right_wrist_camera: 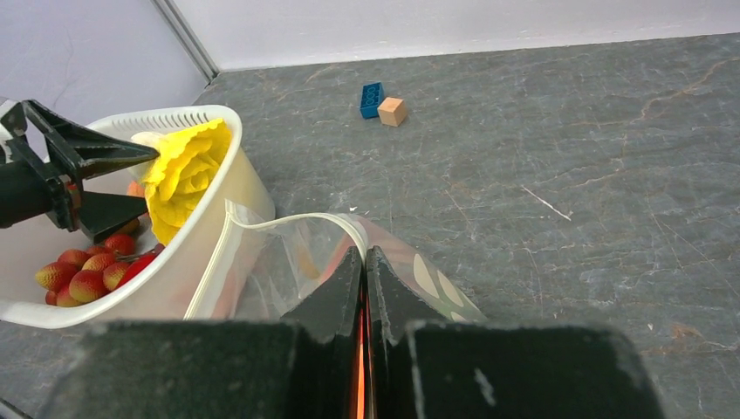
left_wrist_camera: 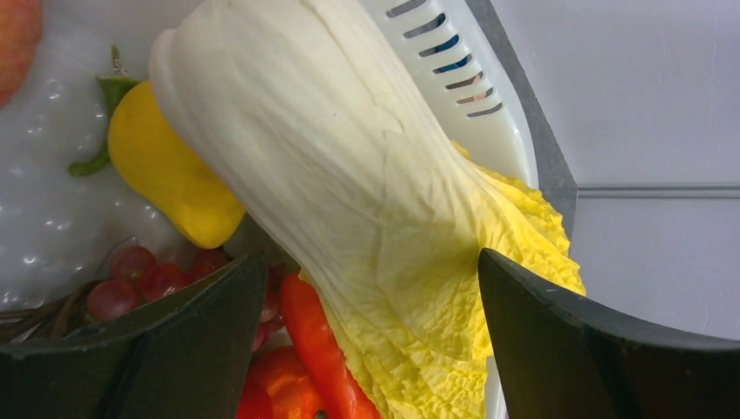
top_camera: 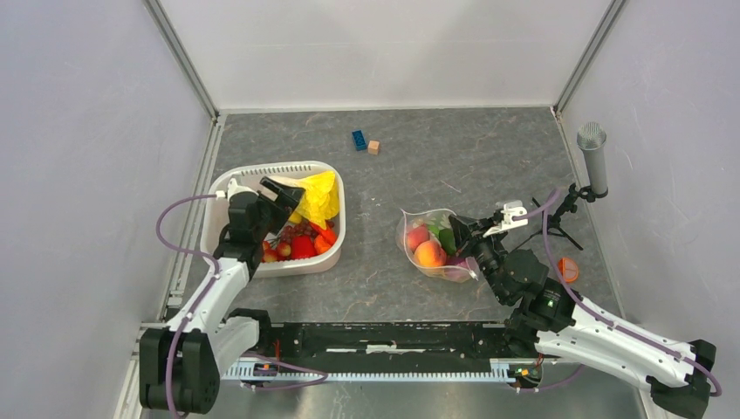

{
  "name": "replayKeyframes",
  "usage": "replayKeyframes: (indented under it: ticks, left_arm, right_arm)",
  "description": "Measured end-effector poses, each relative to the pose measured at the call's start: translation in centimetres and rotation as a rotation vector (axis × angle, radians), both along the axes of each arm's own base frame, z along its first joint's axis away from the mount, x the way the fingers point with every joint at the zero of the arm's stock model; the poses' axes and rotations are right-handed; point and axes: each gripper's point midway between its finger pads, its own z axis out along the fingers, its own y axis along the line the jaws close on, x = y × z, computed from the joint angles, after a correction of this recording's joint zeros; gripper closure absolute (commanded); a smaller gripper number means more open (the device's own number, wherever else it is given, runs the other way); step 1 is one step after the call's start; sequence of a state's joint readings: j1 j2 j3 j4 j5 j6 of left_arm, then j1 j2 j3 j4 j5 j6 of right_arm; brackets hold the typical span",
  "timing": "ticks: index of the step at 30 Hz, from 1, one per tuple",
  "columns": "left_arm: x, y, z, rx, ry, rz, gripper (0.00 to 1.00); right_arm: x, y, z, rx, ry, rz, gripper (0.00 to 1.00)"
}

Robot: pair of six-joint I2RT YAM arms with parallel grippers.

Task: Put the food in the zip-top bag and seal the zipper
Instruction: Pick up the fake vegetable from the bin.

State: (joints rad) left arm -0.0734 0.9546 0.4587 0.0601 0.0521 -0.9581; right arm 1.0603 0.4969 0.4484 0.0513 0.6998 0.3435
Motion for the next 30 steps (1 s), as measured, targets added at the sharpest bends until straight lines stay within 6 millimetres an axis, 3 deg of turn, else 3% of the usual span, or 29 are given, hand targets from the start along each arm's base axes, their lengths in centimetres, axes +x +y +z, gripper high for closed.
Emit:
replayKeyframes:
  ticks: [10,12,15,19,24,30]
  left_arm:
    - [3.4,-0.6,-1.6,-0.042,0.008,0.002,0.07]
    - [3.7,-0.6,-1.5,-0.048,-0.008,0.007,0.13]
    - [3.7,-0.2,-1.4,-0.045,-0.029,0.032,0.35]
    - [3.3,0.5,-1.2,-0.034,-0.045,0.071,0.54]
    - [2.5,1.1,1.0,-0.020,-0.101,0.091,0.59]
    - [0.5,1.7,6.1,0.048,-0.206,0.076,0.59]
  right_arm:
    - [-0.1,0.6,-0.3,-0.012,0.007,0.030,0.92]
    - [-0.2,0.6,-0.3,-0.009,0.007,0.031,0.92]
    - [-0.2,0.6,-0.2,0.000,0.006,0.031,0.92]
    - [-0.2,0.6,-0.2,0.004,0.008,0.031,0.92]
    - [-0.2,0.6,-0.2,0.007,0.013,0.030,0.92]
    - [-0.2,0.7,-0.3,0.004,0.015,0.034,0.92]
